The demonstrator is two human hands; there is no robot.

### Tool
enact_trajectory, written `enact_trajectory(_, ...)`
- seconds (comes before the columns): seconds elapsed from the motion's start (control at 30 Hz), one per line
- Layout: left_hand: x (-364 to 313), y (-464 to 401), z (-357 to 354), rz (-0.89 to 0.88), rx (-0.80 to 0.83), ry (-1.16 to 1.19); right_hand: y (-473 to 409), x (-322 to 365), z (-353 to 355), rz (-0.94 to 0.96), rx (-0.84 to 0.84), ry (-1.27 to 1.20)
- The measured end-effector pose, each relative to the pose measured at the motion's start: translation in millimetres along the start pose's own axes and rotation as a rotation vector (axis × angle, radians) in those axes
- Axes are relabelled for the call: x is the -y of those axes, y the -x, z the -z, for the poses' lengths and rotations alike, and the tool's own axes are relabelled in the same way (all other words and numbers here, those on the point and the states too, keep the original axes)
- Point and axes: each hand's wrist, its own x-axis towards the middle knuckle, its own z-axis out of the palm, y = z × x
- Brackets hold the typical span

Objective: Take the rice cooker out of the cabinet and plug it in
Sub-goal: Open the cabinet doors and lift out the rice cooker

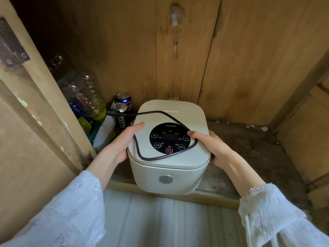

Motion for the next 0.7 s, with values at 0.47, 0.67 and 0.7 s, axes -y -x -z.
enact_trajectory(0.47, 44, 70, -15, -0.115, -0.044, 0.006, 65, -52, 8, 0.147, -0.005, 0.024)
enact_trajectory(0.67, 58, 89, -14, -0.011, -0.1, 0.031, 91, -76, 5, 0.233, -0.12, 0.107)
enact_trajectory(0.7, 60, 90, -11, 0.01, -0.091, 0.038, 93, -78, 3, 0.243, -0.146, 0.144)
